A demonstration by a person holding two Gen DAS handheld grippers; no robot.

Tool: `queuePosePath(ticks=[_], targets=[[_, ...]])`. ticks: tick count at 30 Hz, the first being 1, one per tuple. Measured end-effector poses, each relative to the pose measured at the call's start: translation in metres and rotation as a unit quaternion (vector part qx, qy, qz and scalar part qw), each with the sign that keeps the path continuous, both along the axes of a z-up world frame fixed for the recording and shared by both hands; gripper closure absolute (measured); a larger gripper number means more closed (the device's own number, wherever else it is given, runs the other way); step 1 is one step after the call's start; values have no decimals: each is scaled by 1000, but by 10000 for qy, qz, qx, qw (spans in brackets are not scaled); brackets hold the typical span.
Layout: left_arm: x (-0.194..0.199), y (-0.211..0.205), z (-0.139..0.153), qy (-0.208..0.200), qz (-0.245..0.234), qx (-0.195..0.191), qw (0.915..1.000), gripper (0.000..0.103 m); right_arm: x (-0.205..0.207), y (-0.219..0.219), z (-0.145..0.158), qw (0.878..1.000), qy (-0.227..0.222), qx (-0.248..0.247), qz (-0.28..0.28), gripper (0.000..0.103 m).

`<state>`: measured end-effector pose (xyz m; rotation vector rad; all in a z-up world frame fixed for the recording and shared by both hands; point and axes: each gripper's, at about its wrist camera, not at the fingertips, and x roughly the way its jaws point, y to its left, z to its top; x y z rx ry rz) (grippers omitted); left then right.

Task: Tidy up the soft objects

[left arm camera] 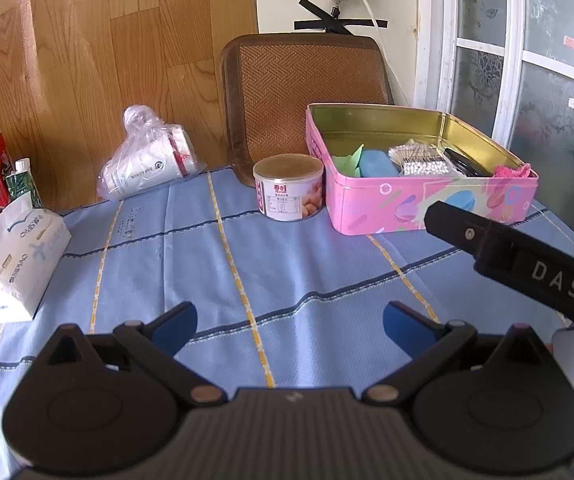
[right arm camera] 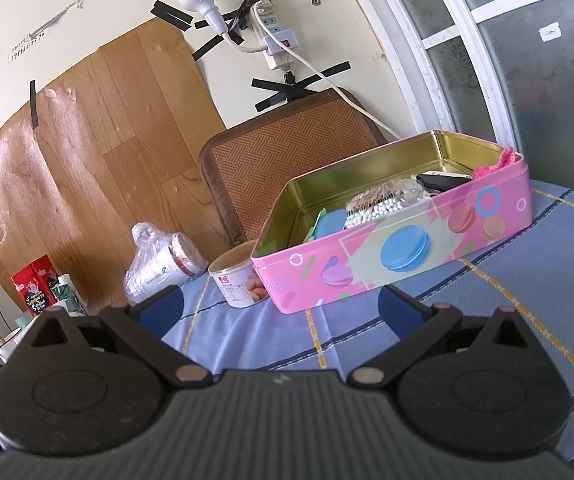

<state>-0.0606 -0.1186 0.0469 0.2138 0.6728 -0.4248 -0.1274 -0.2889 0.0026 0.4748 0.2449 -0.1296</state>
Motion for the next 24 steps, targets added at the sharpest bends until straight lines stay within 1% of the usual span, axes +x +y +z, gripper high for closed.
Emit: queuePosePath(ticks=[24], targets=[[2,-3,-6,93,-33,137,9999,0,0,-4,-3,10000,18,34,-30,0]])
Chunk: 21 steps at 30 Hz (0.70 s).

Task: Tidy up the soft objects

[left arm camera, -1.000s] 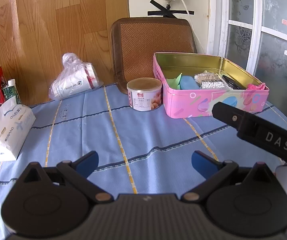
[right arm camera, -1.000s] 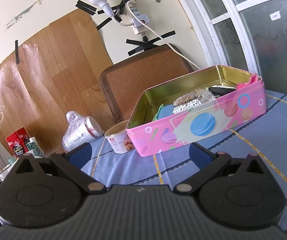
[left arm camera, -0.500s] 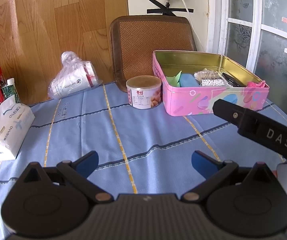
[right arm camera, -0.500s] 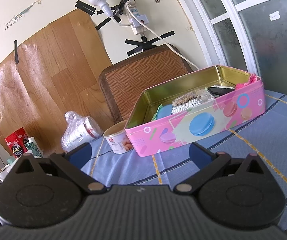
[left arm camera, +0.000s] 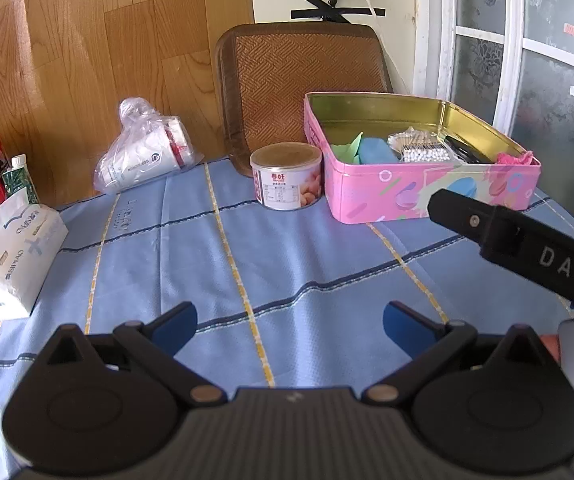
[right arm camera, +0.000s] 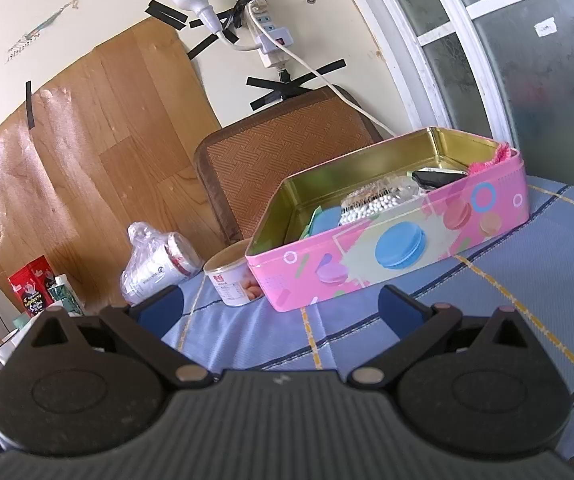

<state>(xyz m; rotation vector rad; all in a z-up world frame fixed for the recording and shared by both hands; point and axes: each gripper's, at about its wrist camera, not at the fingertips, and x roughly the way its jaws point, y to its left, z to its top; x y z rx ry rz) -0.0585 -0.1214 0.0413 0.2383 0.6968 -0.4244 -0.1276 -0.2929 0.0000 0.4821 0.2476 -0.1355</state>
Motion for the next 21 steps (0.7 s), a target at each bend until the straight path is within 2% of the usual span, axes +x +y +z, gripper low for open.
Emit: queuePosePath(ticks=[21], targets=[[2,-8,-5,-2,-48,234,9997,0,-1,0,-4,9999,28,69,-78,0]])
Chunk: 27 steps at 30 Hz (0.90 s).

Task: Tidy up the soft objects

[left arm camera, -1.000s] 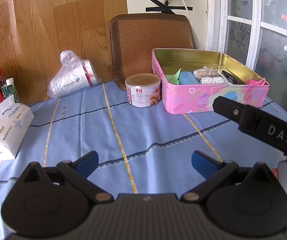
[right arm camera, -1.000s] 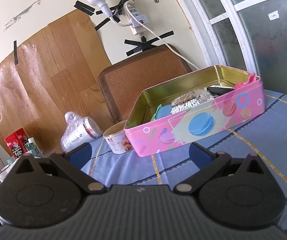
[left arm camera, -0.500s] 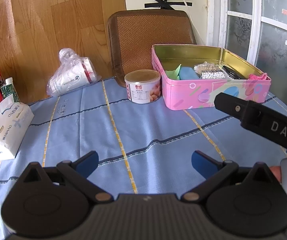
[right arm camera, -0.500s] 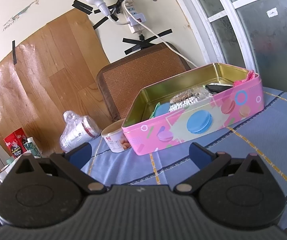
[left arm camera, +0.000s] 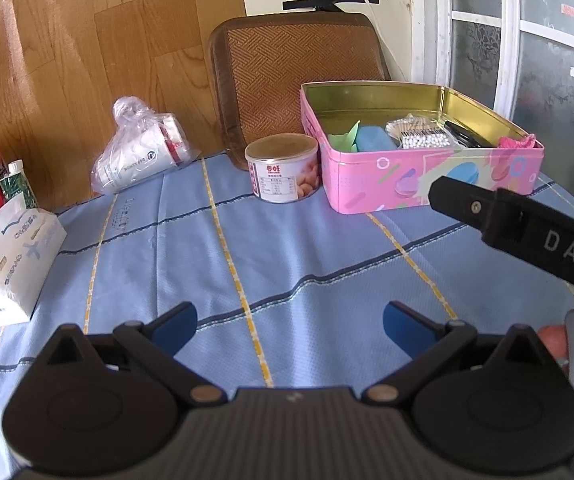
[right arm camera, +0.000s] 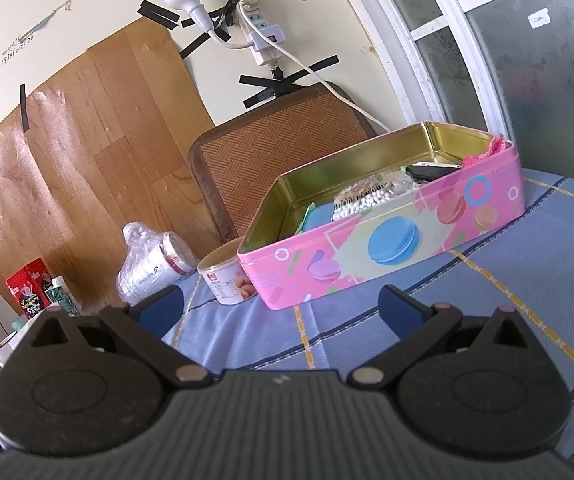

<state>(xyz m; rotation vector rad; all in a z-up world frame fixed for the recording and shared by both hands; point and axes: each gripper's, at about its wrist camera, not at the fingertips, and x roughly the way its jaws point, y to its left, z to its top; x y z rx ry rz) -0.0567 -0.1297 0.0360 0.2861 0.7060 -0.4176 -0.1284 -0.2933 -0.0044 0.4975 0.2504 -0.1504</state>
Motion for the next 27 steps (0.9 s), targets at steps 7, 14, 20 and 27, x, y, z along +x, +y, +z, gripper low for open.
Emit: queuePosePath(ticks=[7,14,20,27], targets=[[-1,-3,0,-85,-24,103,9999,0,0,-1,-1,10000,-16,17,-36,0],[-4,-4,1,-156,-37,166,9997,0,-2,-1,0,10000,-34,13,-28,0],[-4,-4,2,-188,-22,187,9996,0,-2,-1,0,10000,-36,19,-31,0],[-2,-4,0,-194,-10,220,9996,0,-2,-1,0,10000,-17,42,-48,0]])
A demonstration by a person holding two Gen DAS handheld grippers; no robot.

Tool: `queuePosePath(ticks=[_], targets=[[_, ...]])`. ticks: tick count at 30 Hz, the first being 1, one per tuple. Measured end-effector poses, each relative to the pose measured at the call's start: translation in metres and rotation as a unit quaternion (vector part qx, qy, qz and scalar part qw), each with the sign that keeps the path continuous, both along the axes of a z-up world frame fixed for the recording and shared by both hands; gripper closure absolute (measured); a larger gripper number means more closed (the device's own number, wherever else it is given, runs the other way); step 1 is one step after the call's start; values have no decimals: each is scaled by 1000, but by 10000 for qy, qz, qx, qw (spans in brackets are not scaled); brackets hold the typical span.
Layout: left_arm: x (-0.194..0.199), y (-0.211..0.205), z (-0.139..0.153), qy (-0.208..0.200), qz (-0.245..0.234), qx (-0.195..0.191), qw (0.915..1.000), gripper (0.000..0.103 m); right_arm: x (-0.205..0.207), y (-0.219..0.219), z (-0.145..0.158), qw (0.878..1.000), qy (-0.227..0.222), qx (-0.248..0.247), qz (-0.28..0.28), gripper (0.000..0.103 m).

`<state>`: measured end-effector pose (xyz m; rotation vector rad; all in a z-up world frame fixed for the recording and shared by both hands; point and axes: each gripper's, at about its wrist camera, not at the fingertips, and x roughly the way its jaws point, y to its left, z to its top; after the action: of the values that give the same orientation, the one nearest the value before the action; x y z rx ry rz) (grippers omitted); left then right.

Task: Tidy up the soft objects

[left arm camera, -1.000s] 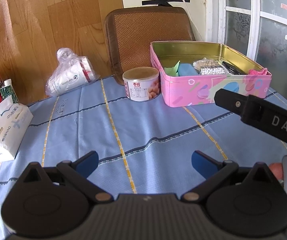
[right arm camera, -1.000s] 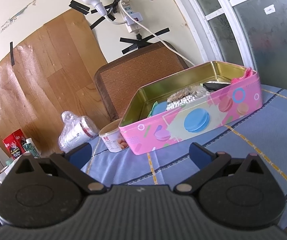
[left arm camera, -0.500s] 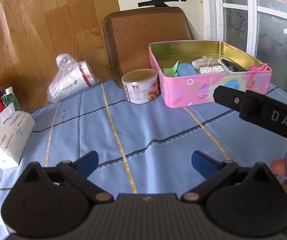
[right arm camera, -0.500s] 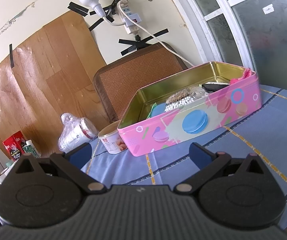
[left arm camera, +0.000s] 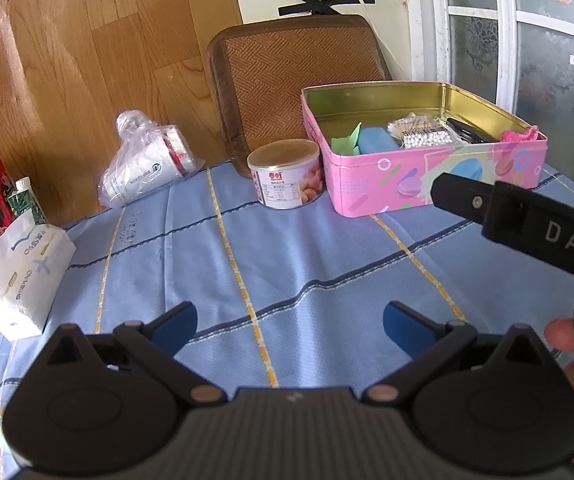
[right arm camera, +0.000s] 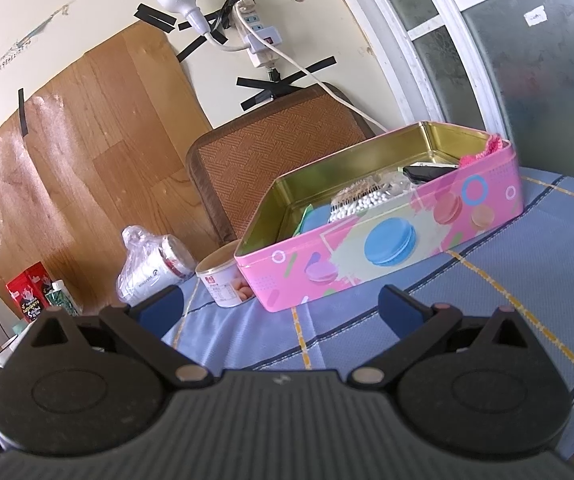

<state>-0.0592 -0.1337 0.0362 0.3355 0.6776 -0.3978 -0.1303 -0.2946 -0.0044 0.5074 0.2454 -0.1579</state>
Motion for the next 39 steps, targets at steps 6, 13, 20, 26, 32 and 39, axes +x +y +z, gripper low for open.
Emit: queuePosePath(ticks=[6,13,20,26,32,39], targets=[[1,0,-2,14,9,32,10000,0,0,0,-2,10000,24,27,-23,0],[1,-2,-3,22,0,49,10000,0,0,0,-3,10000,30,35,-27,0],[3,-2,-5,124,-12,37,9999,0,-1,-3,-5,9999,38,80,-55,0],[1,-5,-7,129,-82,75,9999,0,-1,-4,-6,9999,47,103,-68,0],[1,-7,-8,147,-106,84,9998,0,-1,-5,-7,9999,52,106,-68,0],[0,-7,-8,134,-125,70,9998,0,-1,-6,-8,9999,55,110,-69,0]])
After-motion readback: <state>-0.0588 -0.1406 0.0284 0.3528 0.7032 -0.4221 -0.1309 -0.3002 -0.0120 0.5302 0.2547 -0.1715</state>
